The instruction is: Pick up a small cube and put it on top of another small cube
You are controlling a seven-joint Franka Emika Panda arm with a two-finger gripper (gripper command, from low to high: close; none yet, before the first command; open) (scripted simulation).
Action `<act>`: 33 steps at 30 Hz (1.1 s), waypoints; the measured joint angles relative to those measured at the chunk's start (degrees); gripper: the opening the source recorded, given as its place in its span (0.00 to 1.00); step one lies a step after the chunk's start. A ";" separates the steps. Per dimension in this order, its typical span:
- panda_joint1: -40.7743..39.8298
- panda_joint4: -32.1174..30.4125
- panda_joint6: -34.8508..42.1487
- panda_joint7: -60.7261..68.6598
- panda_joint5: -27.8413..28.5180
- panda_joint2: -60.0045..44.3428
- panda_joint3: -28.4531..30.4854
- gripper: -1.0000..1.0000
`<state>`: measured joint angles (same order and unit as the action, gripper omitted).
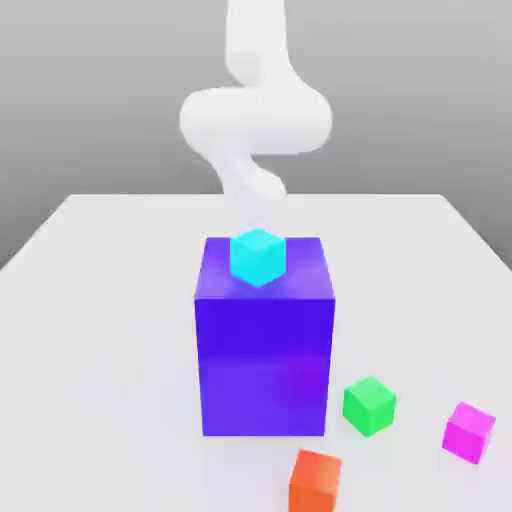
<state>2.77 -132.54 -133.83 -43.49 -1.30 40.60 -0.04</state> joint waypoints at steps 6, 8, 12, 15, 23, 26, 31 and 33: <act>5.91 -1.84 -4.95 5.69 -3.14 -12.84 -1.34 0.50; 7.75 -2.43 -6.53 7.32 -3.88 -17.00 -2.00 0.50; 10.80 -3.64 -9.80 10.26 -4.82 -25.29 -4.04 0.50; 12.75 -4.55 -12.28 11.83 -4.66 -31.50 -5.91 0.50; 19.82 -7.04 -19.00 12.08 1.26 -48.15 -8.60 0.50; 22.47 -7.85 -21.49 10.70 5.43 -54.38 -8.35 0.50; 25.34 -6.27 -28.93 8.36 9.24 -64.76 -5.68 0.50; 25.65 -6.01 -29.93 8.12 9.55 -66.03 -5.32 0.00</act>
<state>28.42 -138.55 -163.75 -35.37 8.25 -25.43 -5.36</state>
